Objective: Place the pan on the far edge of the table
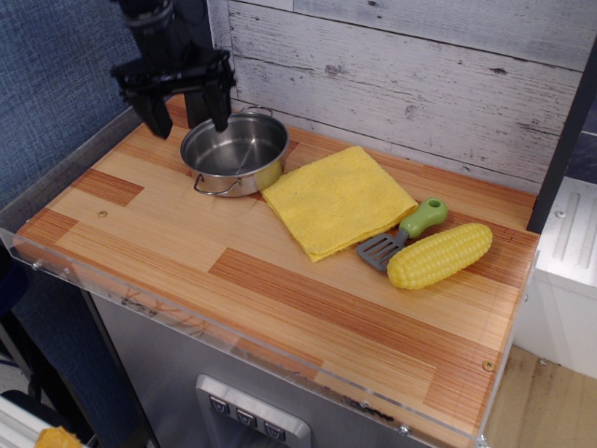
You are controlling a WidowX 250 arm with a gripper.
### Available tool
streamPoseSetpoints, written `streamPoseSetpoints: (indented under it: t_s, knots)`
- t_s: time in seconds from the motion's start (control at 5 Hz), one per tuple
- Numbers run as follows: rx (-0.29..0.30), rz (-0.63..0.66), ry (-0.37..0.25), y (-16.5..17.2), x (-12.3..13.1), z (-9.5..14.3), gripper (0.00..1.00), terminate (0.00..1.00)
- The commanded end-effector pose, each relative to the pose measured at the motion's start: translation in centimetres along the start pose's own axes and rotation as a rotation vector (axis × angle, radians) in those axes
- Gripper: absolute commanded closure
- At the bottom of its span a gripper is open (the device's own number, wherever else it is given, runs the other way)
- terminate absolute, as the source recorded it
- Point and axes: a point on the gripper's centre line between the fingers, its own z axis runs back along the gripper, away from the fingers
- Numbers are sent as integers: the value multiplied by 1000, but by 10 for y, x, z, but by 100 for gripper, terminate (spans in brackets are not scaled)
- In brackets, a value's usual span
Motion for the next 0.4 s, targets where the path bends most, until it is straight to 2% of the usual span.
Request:
streamPoseSetpoints:
  t_s: [0.0, 0.2]
  knots:
    - [-7, -46, -116, -19, 2, 70, 0, 0]
    - [-4, -74, -145, -27, -2, 84, 0, 100]
